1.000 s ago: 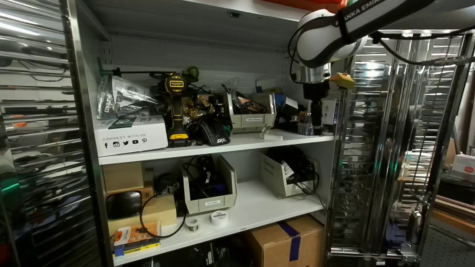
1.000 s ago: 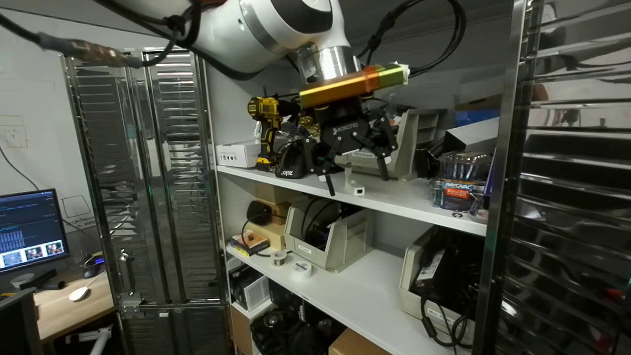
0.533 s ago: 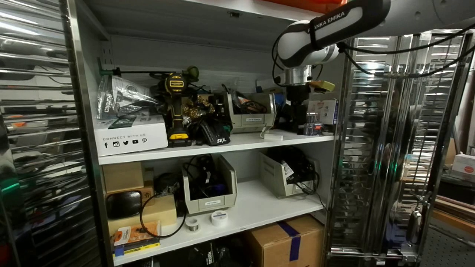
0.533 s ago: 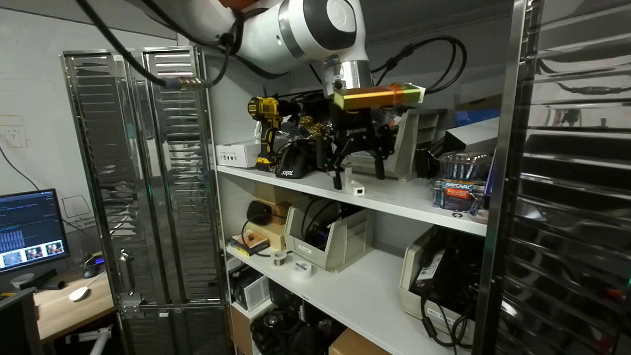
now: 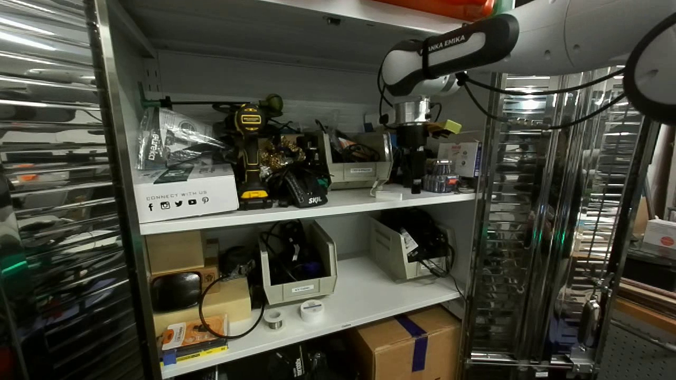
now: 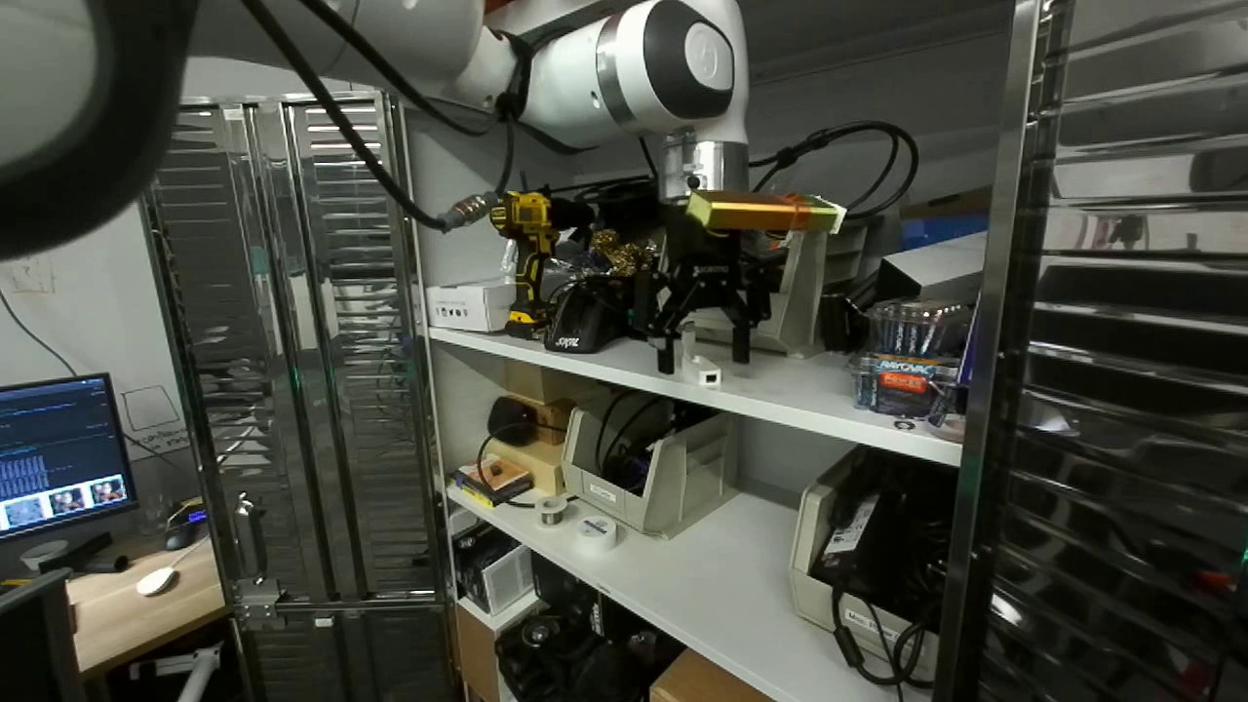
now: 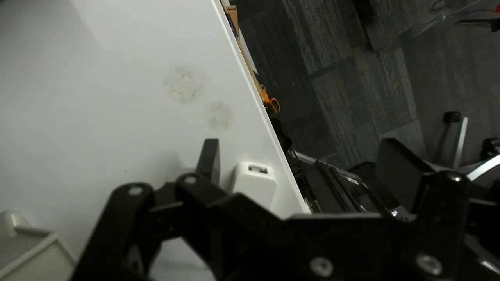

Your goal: Pick up the white object and put it in the tool box

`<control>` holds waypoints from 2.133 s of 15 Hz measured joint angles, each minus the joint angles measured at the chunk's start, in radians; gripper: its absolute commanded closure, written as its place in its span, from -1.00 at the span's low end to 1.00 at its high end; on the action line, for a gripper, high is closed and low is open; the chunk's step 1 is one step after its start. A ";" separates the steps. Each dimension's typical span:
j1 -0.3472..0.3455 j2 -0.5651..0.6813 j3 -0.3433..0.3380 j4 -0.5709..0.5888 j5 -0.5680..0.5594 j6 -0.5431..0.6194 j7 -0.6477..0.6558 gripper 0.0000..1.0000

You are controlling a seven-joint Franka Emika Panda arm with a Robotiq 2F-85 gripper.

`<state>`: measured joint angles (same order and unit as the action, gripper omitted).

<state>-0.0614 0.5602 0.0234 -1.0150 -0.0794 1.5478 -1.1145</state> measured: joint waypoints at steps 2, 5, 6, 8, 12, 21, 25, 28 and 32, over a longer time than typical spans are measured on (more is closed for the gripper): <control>0.001 0.033 0.010 0.047 0.013 -0.010 0.000 -1.00; 0.009 0.073 0.014 0.093 0.013 -0.010 0.001 -1.00; 0.011 0.085 0.014 0.105 0.013 -0.010 0.001 -1.00; 0.014 0.108 0.015 0.127 0.013 -0.010 0.001 -0.95; 0.015 0.140 0.020 0.164 0.013 -0.010 0.000 -0.26; 0.015 0.143 0.039 0.194 0.013 -0.009 -0.025 0.59; 0.013 0.142 0.034 0.192 0.010 0.014 -0.018 0.60; 0.011 0.124 0.022 0.169 0.010 0.032 0.071 0.60; 0.012 0.025 0.018 0.017 0.010 0.072 0.240 0.60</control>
<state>-0.0490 0.5854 0.0409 -0.9984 -0.0693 1.6196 -0.8741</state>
